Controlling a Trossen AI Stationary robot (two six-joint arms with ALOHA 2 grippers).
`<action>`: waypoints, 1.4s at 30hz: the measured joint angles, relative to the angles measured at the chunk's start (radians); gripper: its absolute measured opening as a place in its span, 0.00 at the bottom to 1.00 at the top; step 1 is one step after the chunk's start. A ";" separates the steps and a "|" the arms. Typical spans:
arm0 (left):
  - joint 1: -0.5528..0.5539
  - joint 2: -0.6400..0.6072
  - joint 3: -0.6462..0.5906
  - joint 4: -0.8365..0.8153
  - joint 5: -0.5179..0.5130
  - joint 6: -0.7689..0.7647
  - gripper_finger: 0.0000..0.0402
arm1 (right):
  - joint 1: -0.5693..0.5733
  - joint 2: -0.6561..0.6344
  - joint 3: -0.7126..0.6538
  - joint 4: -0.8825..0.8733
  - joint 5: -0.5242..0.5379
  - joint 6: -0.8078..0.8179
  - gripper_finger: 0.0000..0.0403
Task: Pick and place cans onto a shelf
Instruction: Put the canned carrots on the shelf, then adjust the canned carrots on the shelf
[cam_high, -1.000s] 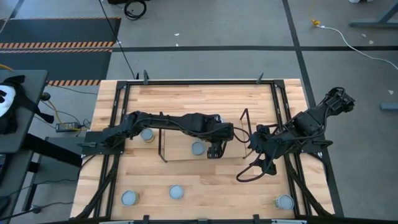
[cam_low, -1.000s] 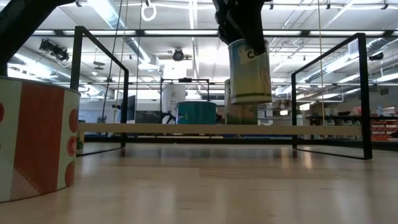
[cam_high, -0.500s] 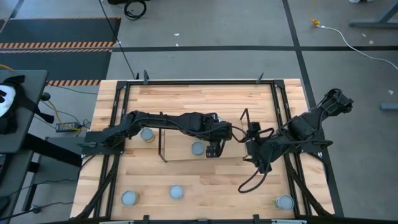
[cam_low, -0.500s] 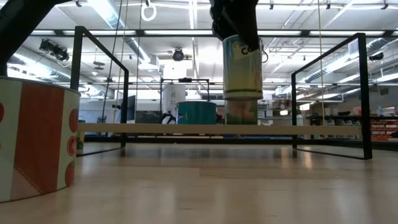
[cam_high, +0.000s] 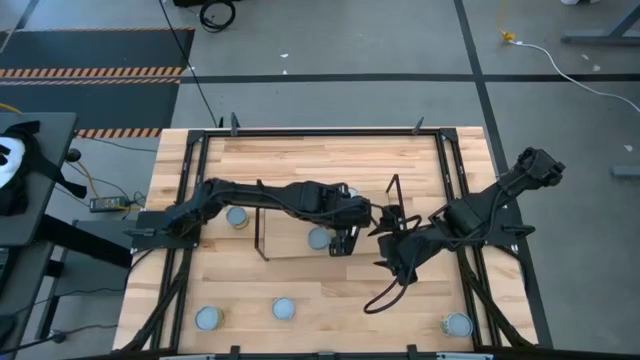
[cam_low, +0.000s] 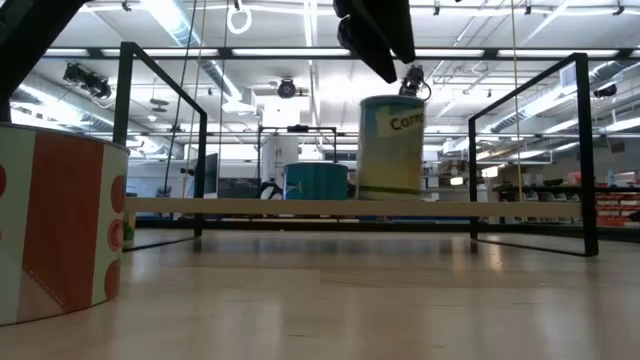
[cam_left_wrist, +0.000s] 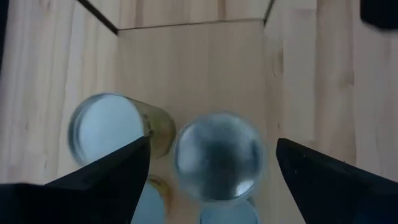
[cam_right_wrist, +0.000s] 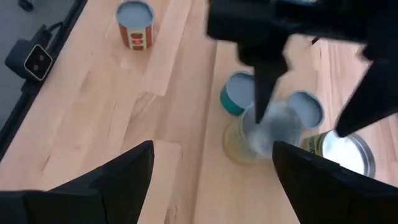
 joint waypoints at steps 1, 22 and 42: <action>-0.004 0.000 -0.006 0.007 0.000 0.002 0.88 | 0.000 -0.001 0.000 0.007 -0.002 0.000 0.83; 0.004 0.000 0.052 0.022 -0.133 -0.021 0.88 | 0.013 -0.095 0.002 -0.139 -0.187 0.222 0.82; -0.040 -0.063 0.051 0.185 -0.128 -0.039 0.37 | 0.114 -0.207 0.002 -0.215 -0.291 0.573 0.36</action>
